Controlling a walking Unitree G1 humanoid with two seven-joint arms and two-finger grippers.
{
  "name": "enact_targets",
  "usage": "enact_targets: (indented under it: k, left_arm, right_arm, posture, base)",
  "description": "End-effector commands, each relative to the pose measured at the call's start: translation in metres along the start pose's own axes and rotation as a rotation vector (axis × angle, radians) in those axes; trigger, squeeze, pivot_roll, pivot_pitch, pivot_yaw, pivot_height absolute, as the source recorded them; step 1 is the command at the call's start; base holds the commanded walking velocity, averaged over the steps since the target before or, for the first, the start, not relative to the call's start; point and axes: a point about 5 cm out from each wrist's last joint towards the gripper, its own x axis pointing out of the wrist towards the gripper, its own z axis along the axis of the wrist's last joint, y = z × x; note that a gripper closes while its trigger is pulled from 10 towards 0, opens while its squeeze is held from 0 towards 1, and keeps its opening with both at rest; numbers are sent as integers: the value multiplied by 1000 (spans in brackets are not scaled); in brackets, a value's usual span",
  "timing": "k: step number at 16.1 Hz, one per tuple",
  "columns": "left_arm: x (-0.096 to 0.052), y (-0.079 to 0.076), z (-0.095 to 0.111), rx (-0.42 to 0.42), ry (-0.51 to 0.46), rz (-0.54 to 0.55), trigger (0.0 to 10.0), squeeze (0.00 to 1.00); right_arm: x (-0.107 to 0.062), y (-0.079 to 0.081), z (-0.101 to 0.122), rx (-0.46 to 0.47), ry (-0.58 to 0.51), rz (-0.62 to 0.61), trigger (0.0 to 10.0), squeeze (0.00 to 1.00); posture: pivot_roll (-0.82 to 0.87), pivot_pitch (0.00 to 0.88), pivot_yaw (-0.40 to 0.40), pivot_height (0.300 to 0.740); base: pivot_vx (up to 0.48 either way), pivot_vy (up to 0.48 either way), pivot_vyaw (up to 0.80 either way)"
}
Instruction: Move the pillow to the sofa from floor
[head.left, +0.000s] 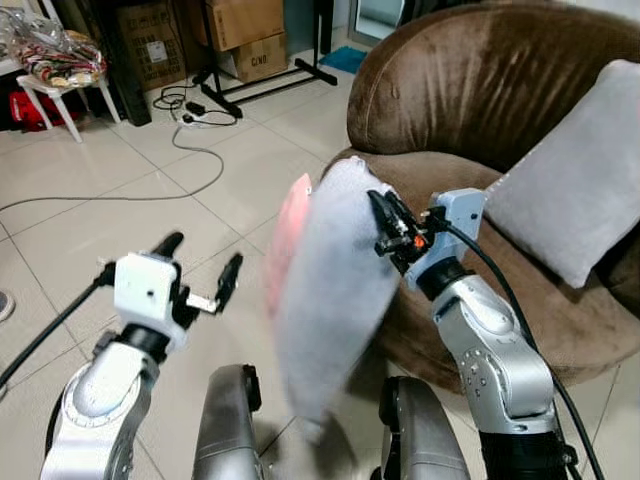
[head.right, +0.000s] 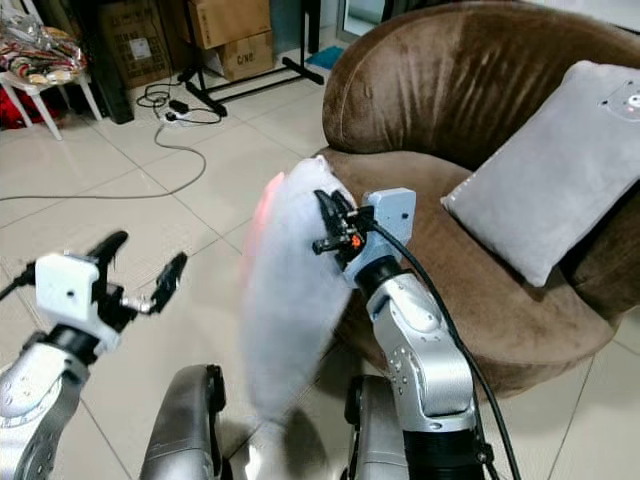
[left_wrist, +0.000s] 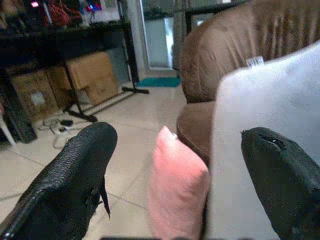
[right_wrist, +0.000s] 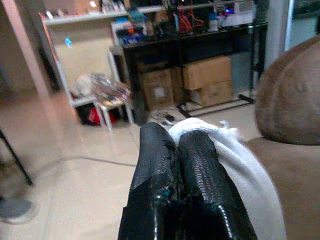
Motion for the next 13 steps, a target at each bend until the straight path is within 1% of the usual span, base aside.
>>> enact_targets:
  k: [1, 3, 4, 6, 7, 9, 10, 11, 13]
  left_arm:
    - [2, 0, 1, 37, -9, 20, 10000, 0]
    - [0, 3, -3, 46, 0, 44, 10000, 0]
    - [-1, 5, -5, 51, 5, 58, 10000, 0]
    - [1, 6, -5, 60, 8, 72, 10000, 0]
    - [3, 5, -4, 61, 6, 74, 10000, 0]
    - [7, 1, 1, 43, -4, 56, 10000, 0]
    - [9, -1, 2, 34, -11, 48, 10000, 0]
    - [11, -2, 2, 28, -17, 43, 10000, 0]
    - [15, -2, 0, 32, -23, 53, 10000, 0]
  right_arm:
    - [-3, -8, 1, -34, -26, -49, 10000, 0]
    - [-8, -14, -2, 5, -25, -79, 10000, 0]
    - [-8, -13, 1, 10, -35, -79, 10000, 0]
    - [-5, -12, 3, 13, -35, -84, 10000, 0]
    - [-4, -11, 3, 14, -34, -81, 10000, 0]
    - [-2, -13, 7, -60, -37, -99, 10000, 0]
    - [-1, -16, 12, -95, -48, -125, 10000, 0]
    - [-1, -18, 15, -111, -59, -146, 10000, 0]
    - [-2, -18, 25, -88, -106, -166, 10000, 0]
  posture:
    - [95, 0, -31, 547]
    - [86, 0, -40, 562]
    - [83, 0, -40, 572]
    - [89, 0, -39, 587]
    - [92, 0, -25, 592]
    - [56, 0, 12, 607]
    - [53, 0, 9, 612]
    - [53, 0, 6, 617]
    - [48, 0, 2, 632]
  base:
    - [0, 0, 0]
    - [0, 0, 0]
    - [0, 0, 0]
    - [0, 0, 0]
    - [0, 0, 0]
    - [0, 0, 0]
    - [0, 0, 0]
    - [0, 0, 0]
    - [0, 0, 0]
